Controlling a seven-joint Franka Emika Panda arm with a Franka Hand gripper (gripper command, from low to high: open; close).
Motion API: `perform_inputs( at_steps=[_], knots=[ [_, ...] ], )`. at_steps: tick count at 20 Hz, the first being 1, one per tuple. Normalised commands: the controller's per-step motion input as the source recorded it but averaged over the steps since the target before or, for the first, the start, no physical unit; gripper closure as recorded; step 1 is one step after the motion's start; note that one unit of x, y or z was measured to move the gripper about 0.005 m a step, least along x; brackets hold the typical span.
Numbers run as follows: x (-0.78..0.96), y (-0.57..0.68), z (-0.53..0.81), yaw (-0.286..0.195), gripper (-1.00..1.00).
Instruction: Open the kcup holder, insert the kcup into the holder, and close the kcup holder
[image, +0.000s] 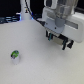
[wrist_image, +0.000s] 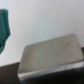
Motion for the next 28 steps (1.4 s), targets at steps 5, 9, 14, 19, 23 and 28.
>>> perform_inputs(
  at_steps=[5, 9, 14, 19, 23, 28],
  knots=[
    [0.02, -0.55, 0.27, -0.25, -1.0],
    [0.01, -0.47, 0.2, -0.283, -1.0],
    [-0.01, -0.45, 0.12, -0.288, -1.0],
    [-0.07, -0.48, 0.07, -0.277, -1.0],
    [-0.12, -0.48, 0.05, -0.272, -1.0],
    [-0.26, -0.5, 0.01, -0.257, -1.0]
  ],
)
